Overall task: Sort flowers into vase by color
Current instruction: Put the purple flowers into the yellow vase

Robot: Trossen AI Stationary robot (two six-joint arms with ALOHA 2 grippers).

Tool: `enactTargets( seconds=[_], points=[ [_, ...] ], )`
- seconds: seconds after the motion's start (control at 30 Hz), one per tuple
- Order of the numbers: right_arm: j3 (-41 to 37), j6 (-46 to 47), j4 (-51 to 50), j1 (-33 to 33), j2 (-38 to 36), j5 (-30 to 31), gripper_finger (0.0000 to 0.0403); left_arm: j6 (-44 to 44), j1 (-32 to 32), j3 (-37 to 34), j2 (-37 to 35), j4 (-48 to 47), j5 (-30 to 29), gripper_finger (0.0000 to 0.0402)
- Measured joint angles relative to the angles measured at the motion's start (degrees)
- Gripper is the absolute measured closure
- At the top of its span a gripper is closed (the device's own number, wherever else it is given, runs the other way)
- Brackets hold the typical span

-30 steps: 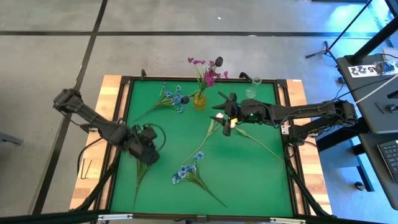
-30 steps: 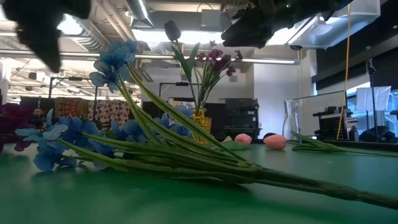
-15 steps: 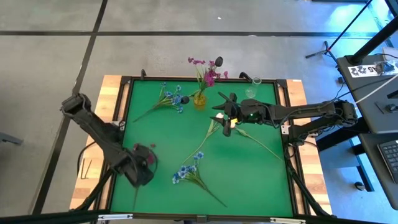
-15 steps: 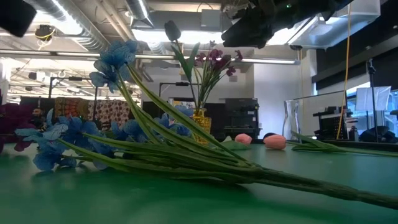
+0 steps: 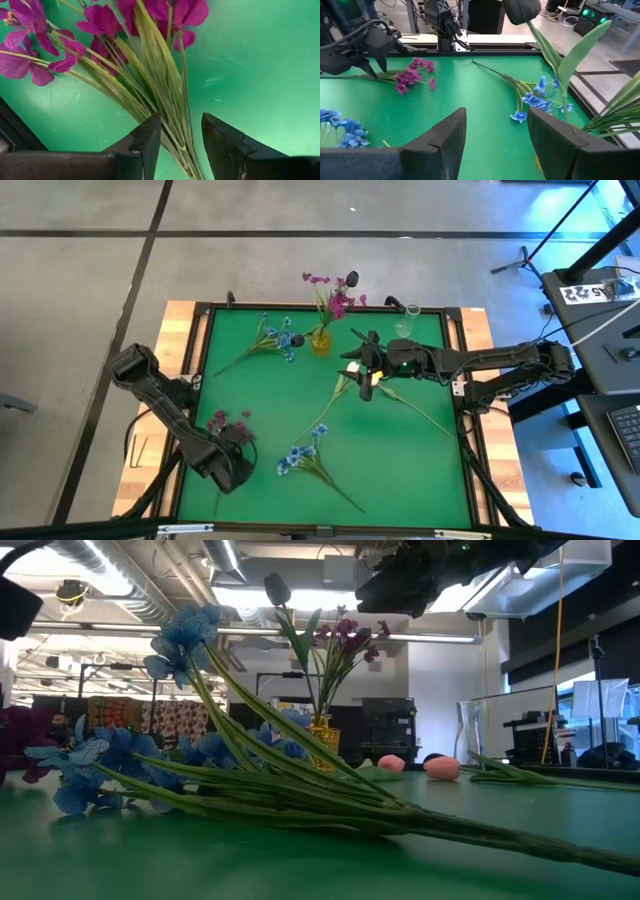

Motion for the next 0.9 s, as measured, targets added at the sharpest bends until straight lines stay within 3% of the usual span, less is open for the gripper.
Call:
enactTargets(
  seconds=[0.23, 0.47, 0.67, 0.9],
  points=[
    [0.0, 1.1, -0.4, 0.0, 0.0, -0.7, 0.0194, -0.7, 0.4, -1.4, 1.2, -0.2, 1.6, 0.0264],
    [0.0, 1.7, -1.3, 0.0, 0.0, -0.7, 0.0194, -0.6, 1.7, -5.9, 1.1, 0.2, 9.4, 0.0264],
    [0.0, 1.7, -2.1, 0.0, 0.0, -0.1, 0.0194, 5.3, 3.3, -6.6, 1.0, 0.1, 10.2, 0.0267],
    [0.0, 1.7, -2.1, 0.0, 0.0, -0.1, 0.0194, 10.5, 6.1, -6.6, 1.0, -0.8, 10.0, 0.0329]
  ],
)
